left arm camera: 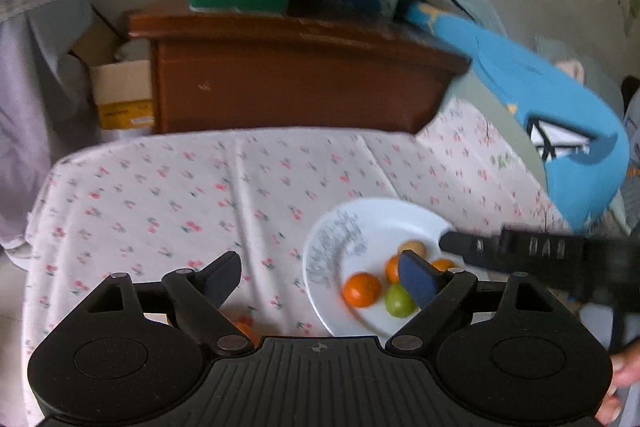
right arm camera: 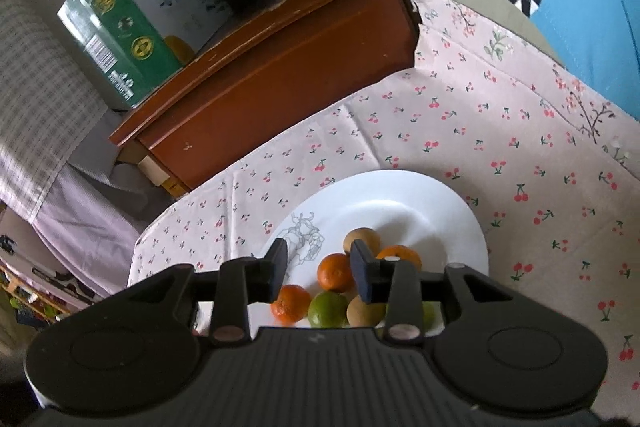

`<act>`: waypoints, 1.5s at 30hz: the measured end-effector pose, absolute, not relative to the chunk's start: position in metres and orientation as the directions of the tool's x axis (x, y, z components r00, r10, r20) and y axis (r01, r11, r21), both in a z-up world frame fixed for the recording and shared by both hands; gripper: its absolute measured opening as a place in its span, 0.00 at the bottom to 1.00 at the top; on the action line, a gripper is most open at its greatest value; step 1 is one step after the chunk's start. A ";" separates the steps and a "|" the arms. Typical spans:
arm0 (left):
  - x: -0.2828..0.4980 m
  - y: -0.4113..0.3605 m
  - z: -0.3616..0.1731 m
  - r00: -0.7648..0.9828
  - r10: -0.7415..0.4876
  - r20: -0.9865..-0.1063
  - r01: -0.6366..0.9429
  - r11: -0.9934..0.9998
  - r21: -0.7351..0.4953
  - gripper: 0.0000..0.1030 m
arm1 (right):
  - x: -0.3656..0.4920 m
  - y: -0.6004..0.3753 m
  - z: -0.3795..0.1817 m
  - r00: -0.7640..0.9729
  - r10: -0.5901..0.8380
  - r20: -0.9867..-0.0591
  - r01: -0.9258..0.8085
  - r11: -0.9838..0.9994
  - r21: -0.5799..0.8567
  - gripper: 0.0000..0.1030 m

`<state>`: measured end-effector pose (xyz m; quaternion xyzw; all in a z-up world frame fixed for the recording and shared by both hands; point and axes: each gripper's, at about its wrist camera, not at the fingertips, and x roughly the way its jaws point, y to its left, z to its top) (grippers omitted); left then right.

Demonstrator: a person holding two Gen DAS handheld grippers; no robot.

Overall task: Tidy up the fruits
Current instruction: 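Withdraw both open tools from the plate back toward the fruit row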

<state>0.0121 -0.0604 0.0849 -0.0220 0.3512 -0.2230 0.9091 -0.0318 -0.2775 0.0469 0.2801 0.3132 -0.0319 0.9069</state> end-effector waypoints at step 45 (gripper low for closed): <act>-0.001 -0.001 0.049 0.620 -0.247 -0.744 0.340 0.940 -0.029 0.84 | -0.065 -0.156 -0.010 0.682 0.246 -0.689 -0.010 0.945 0.327 0.37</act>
